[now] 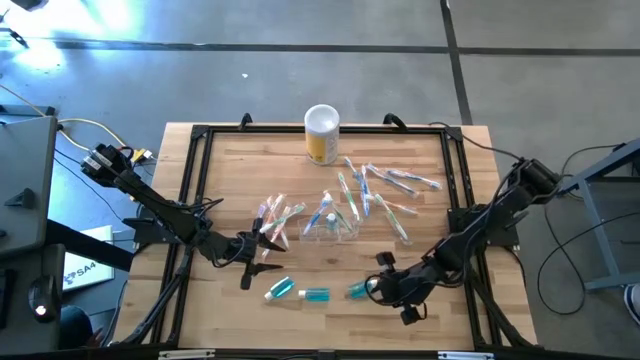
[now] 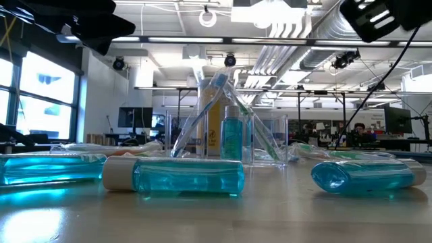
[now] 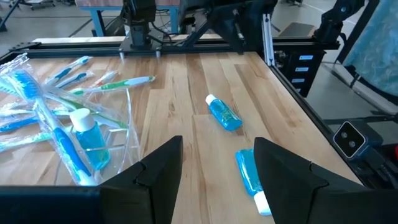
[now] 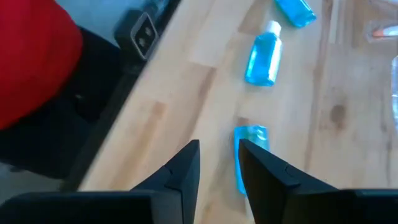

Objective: Pick & Place toothbrushing station
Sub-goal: Put the blue mouthwash in the transparent organizer

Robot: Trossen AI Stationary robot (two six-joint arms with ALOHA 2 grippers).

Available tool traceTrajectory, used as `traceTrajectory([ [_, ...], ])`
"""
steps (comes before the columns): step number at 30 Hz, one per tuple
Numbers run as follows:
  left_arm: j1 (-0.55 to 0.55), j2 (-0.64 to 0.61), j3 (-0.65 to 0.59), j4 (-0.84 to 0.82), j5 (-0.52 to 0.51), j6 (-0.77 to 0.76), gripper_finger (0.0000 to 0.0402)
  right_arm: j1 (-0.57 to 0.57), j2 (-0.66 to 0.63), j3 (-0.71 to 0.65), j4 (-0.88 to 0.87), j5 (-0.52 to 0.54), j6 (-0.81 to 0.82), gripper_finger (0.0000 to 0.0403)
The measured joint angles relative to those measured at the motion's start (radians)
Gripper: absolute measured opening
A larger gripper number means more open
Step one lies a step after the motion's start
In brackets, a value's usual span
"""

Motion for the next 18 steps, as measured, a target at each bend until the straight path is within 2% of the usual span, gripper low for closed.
traceTrajectory([
  [3,0.000,0.000,0.000,0.000,0.000,0.000,0.0191,-0.004,0.018,0.000,0.001,-0.001,-0.009,0.0105],
  [7,0.000,0.000,0.000,-0.009,0.000,0.000,0.0191,-0.005,0.036,0.000,0.024,0.000,0.084,0.0106],
  [18,0.000,0.000,0.000,-0.016,0.000,0.000,0.0191,-0.058,0.060,0.000,0.017,0.020,0.166,0.0108],
])
